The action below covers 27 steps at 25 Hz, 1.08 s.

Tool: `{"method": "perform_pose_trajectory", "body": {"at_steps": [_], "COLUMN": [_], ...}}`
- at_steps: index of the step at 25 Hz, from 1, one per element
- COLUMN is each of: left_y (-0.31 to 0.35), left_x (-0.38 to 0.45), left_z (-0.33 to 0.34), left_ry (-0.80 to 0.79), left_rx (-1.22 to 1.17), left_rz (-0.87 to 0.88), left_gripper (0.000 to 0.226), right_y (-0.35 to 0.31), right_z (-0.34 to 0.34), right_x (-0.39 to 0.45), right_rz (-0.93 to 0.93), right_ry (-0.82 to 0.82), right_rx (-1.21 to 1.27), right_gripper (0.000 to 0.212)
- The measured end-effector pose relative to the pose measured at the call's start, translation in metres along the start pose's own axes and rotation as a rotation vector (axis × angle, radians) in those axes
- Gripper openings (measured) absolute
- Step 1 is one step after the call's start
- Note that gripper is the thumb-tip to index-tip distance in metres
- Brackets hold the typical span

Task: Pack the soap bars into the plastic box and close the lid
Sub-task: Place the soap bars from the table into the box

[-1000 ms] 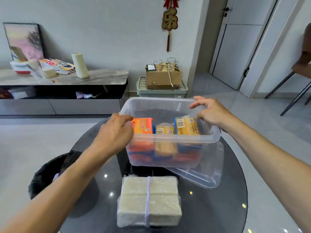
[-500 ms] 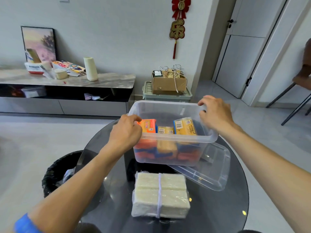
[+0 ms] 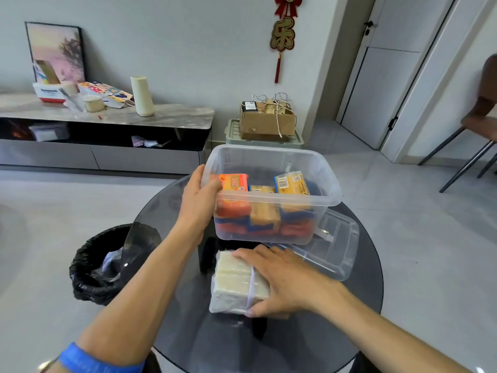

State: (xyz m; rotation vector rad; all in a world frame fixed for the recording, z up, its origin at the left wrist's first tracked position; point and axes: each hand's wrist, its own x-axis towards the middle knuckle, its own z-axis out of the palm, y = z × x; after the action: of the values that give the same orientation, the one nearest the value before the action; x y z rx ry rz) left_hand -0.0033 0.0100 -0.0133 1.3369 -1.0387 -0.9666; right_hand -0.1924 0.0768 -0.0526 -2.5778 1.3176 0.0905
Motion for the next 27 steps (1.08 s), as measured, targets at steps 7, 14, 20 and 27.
{"method": "perform_pose_trajectory", "body": {"at_steps": [7, 14, 20, 27], "left_y": [-0.008, -0.007, -0.003, -0.007], "left_x": [0.003, 0.001, -0.006, -0.005], "left_z": [-0.001, 0.006, 0.003, 0.008], "left_ry": [0.010, 0.053, 0.041, 0.013], "left_rx": [-0.096, -0.154, -0.121, -0.089], "left_rz": [0.043, 0.039, 0.042, 0.087], "left_gripper": [0.046, 0.050, 0.053, 0.054], "right_y": [-0.008, 0.000, 0.020, 0.029], "right_z": [-0.037, -0.166, -0.158, -0.114], "right_x": [-0.039, -0.046, 0.067, 0.107], "right_rz": [0.146, 0.098, 0.542, 0.730], "right_ry": [0.132, 0.521, 0.409, 0.233], "right_rx": [0.444, 1.679, 1.211, 0.073], "right_gripper": [0.078, 0.026, 0.059, 0.099]}}
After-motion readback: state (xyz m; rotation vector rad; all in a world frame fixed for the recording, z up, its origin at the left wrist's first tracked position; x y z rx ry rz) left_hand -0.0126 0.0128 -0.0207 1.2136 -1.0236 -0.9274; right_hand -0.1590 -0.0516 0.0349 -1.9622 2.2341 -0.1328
